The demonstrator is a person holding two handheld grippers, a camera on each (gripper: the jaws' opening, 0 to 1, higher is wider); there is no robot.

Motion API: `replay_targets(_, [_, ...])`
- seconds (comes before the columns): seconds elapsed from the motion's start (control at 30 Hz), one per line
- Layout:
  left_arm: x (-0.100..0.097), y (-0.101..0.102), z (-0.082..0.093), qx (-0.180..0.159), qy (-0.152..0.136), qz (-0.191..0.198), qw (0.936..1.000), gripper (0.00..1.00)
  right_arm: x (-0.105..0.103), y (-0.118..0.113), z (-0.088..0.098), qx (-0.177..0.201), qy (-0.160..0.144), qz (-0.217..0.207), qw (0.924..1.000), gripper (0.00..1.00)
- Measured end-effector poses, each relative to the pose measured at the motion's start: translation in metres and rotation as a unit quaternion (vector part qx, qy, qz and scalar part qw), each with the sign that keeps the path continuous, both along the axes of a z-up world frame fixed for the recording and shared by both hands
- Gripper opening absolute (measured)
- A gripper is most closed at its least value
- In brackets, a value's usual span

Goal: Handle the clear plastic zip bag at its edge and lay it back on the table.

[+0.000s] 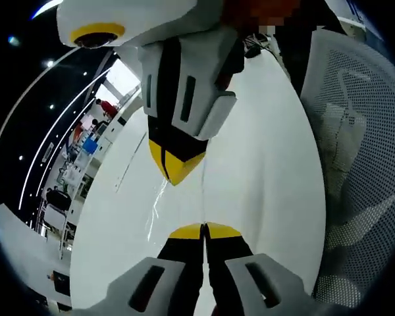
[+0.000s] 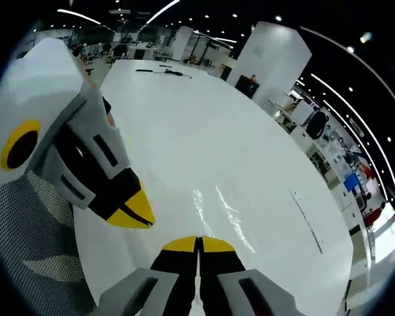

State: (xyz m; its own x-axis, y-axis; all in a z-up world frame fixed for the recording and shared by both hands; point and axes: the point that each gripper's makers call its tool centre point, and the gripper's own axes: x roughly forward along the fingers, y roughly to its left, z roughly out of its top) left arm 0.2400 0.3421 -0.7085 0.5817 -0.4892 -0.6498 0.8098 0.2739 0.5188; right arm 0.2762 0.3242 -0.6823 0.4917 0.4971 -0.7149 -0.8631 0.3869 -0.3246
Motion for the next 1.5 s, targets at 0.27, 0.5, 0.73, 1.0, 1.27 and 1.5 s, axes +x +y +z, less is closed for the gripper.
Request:
replay_targets(0.27, [-0.004, -0.022, -0.004, 0.03, 0.005, -0.012, 0.9995, 0.0, 0.002, -0.016, 0.009, 0.034, -0.008, -0.027, 0.999, 0.0])
replay_targets(0.5, [0.002, -0.031, -0.005, 0.047, 0.006, -0.004, 0.9989, 0.0, 0.013, -0.022, 0.014, 0.052, -0.015, -0.029, 0.9981, 0.0])
replay_targets(0.73, [0.008, -0.027, -0.003, 0.057, 0.007, 0.014, 0.9982, 0.0, 0.024, -0.027, 0.023, 0.062, -0.024, -0.029, 0.9974, 0.0])
replay_targets(1.0, [0.008, -0.022, -0.01, 0.062, 0.014, 0.023, 0.9977, 0.0, 0.03, -0.025, 0.028, 0.067, -0.031, -0.027, 0.9969, 0.0])
replay_targets(1.27, [0.009, -0.017, -0.012, 0.058, 0.017, 0.036, 0.9975, 0.0, 0.033, -0.015, 0.041, 0.066, -0.045, -0.014, 0.9967, 0.0])
replay_targets(1.5, [0.014, -0.008, -0.013, 0.051, 0.02, 0.055, 0.997, 0.0, 0.038, -0.004, 0.043, 0.059, -0.055, -0.003, 0.9967, 0.0])
